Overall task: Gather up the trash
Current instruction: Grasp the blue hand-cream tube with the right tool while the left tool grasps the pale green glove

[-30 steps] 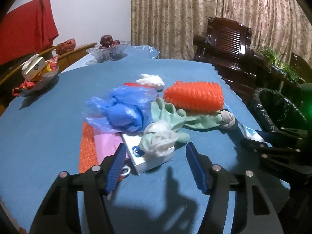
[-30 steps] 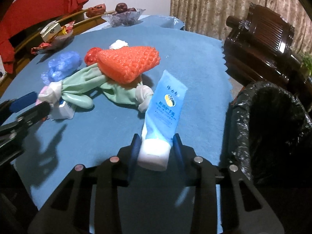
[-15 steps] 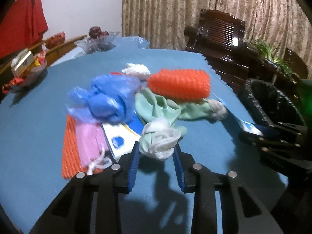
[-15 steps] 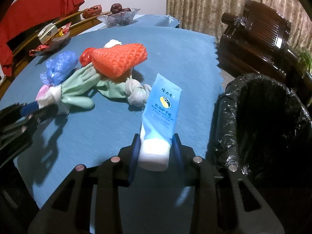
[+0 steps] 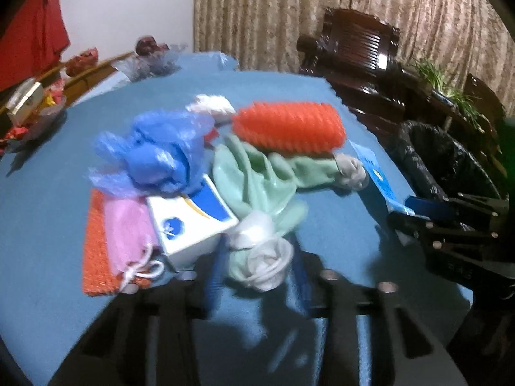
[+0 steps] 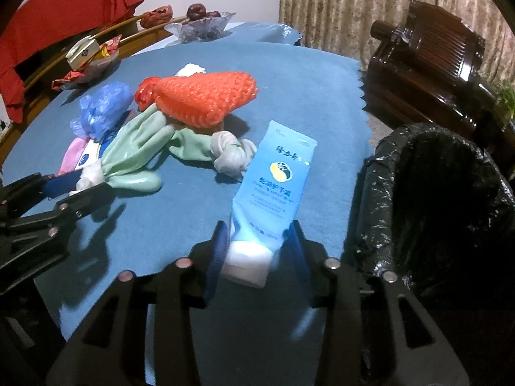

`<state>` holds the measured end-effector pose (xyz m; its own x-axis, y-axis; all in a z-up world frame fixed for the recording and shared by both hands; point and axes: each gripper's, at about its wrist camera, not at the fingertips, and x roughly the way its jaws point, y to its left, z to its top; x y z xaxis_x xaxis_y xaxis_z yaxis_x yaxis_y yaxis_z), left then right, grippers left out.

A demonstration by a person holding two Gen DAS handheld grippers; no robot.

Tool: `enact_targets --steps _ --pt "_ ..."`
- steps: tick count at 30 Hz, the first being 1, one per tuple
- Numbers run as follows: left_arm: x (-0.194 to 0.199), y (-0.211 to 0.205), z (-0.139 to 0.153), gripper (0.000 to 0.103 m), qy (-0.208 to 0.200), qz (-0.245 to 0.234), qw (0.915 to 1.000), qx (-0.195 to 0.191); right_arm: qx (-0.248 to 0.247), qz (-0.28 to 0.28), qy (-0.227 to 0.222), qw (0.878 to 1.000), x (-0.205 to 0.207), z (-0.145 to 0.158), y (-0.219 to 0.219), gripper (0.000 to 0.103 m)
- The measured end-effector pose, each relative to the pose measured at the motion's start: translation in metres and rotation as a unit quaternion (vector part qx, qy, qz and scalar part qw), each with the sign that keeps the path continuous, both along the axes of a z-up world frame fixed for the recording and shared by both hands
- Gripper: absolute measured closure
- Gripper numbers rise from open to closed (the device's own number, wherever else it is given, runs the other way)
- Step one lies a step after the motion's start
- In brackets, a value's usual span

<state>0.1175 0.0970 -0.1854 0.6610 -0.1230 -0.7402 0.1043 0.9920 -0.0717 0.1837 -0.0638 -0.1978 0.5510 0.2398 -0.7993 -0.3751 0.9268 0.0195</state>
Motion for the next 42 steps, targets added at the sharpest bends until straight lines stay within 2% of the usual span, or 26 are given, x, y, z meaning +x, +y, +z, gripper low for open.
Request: enact_targets --steps 6,7,8,12,14,15,18,21,25,28,36,39,42 --pt "-0.011 -0.001 0.002 0.073 0.004 0.003 1.0000 -0.007 0.018 0.013 -0.003 1.000 -0.007 0.008 0.000 0.071" --pt "-0.014 -0.001 0.005 0.073 0.002 0.001 1.0000 -0.008 0.020 0.014 -0.004 1.000 -0.009 0.010 -0.001 0.075" --pt "-0.016 -0.002 0.007 0.073 0.000 0.001 1.0000 -0.008 0.028 0.019 -0.004 0.999 -0.012 0.013 -0.001 0.082" --pt "-0.021 -0.002 0.015 0.073 -0.001 0.002 0.9999 -0.013 0.038 0.019 -0.009 0.999 -0.017 0.023 -0.005 0.086" --pt "-0.020 -0.004 0.016 0.073 0.000 0.001 0.9999 -0.011 0.043 0.022 -0.007 0.999 -0.018 0.025 -0.004 0.091" --pt "-0.020 -0.005 0.016 0.073 0.002 0.000 1.0000 -0.010 0.045 0.024 -0.004 0.999 -0.018 0.025 -0.004 0.099" --pt "-0.020 -0.006 0.011 0.073 0.011 0.002 0.9999 -0.012 0.048 0.030 0.004 0.998 -0.020 0.023 -0.001 0.100" --pt "-0.023 -0.008 0.006 0.073 0.018 0.002 0.9998 -0.010 0.046 0.028 0.013 0.998 -0.025 0.020 0.001 0.095" --pt "-0.027 -0.007 0.000 0.073 0.021 0.001 0.9997 -0.006 0.044 -0.004 0.017 0.999 -0.031 0.018 -0.005 0.064" --pt "-0.029 -0.005 -0.004 0.073 0.025 0.000 0.9996 -0.009 0.039 -0.012 0.021 0.999 -0.035 0.014 -0.005 0.058" --pt "-0.033 -0.006 -0.006 0.073 0.026 -0.004 0.9996 -0.012 0.036 -0.042 0.055 0.997 -0.030 -0.008 -0.001 0.055" --pt "-0.033 -0.005 -0.007 0.073 0.025 -0.006 0.9996 -0.014 0.026 -0.037 0.045 0.998 -0.027 -0.009 0.004 0.054" --pt "-0.033 -0.004 -0.007 0.073 0.026 -0.006 0.9995 -0.017 0.019 -0.027 0.037 0.999 -0.024 -0.010 0.006 0.061"
